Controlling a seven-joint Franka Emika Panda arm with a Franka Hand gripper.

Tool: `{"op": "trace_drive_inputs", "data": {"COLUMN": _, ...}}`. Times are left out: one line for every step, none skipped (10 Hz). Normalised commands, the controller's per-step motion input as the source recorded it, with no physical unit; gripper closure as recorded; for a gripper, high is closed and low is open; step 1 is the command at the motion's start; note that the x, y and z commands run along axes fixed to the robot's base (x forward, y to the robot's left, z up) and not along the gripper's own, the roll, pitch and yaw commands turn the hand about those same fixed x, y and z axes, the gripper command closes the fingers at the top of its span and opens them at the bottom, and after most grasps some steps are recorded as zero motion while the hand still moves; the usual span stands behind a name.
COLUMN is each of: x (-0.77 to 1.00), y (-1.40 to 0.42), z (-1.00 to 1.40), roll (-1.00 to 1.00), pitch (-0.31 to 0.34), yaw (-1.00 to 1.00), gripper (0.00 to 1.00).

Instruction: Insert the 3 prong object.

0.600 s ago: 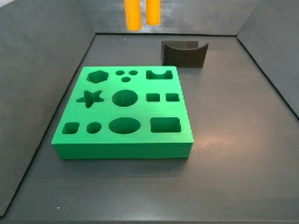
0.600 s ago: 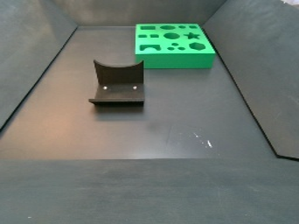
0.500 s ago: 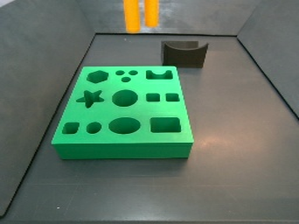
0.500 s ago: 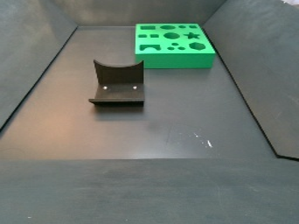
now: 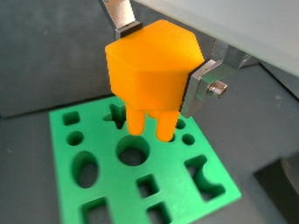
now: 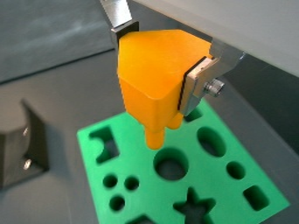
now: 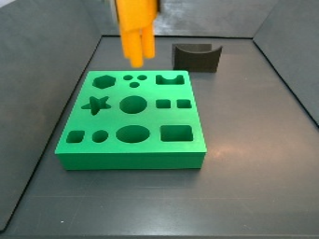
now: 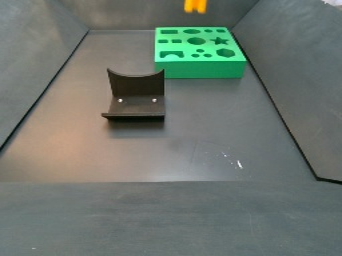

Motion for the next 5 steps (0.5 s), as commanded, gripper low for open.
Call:
{"op": "trace_drive_inputs", "data": {"x": -0.35, "y": 0.52, "z": -0.91, "roll": 0.1, "pitch": -0.214, "yaw": 0.53, "gripper": 1.0}}
{"op": "trace_drive_inputs", "data": {"x": -0.19, "y": 0.68, "z": -0.69, "roll": 0.17, "pitch": -0.069, "yaw": 0.31, "gripper": 1.0}}
{"op": "trace_drive_inputs", "data": {"x": -0.16, "y": 0.7, "z": -0.63, "roll": 0.15, "pitch": -0.043, "yaw": 0.28, "gripper": 1.0}}
{"op": "trace_drive_inputs", "data": {"x": -0.11, "y": 0.51, "z": -0.53, "roll": 0.11, "pitch": -0.039, "yaw": 0.0, "gripper": 1.0}}
{"op": "trace_drive_inputs", "data": {"x": 0.0, "y": 0.39, "z": -0.44, "roll": 0.01, "pitch": 0.0, "yaw": -0.01, "gripper": 1.0}}
